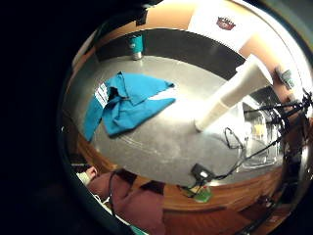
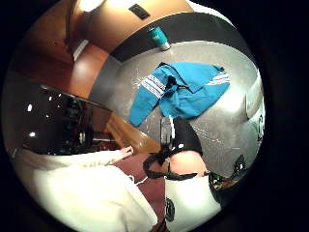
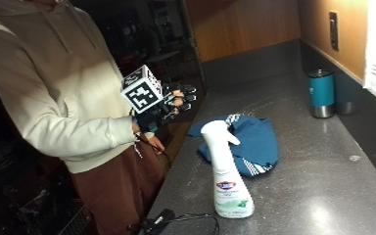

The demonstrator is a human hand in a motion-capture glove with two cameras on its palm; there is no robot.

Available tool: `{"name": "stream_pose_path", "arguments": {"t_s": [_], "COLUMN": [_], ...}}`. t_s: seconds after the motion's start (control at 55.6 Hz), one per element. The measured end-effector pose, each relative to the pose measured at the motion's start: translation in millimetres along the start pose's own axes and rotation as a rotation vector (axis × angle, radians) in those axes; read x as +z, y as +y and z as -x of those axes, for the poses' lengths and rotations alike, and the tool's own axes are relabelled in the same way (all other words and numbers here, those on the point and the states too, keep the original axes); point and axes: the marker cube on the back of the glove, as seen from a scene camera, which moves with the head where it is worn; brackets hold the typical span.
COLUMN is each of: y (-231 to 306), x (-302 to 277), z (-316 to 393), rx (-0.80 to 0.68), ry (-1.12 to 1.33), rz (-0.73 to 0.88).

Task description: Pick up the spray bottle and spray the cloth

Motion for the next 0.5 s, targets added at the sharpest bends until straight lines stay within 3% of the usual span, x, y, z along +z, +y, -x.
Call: {"name": "stream_pose_path", "arguments": {"t_s": [0.504], "y": [30], "x": [-9], "z": [-66], "rx": [0.184], "ry": [-0.07], "rz": [-0.19]}}
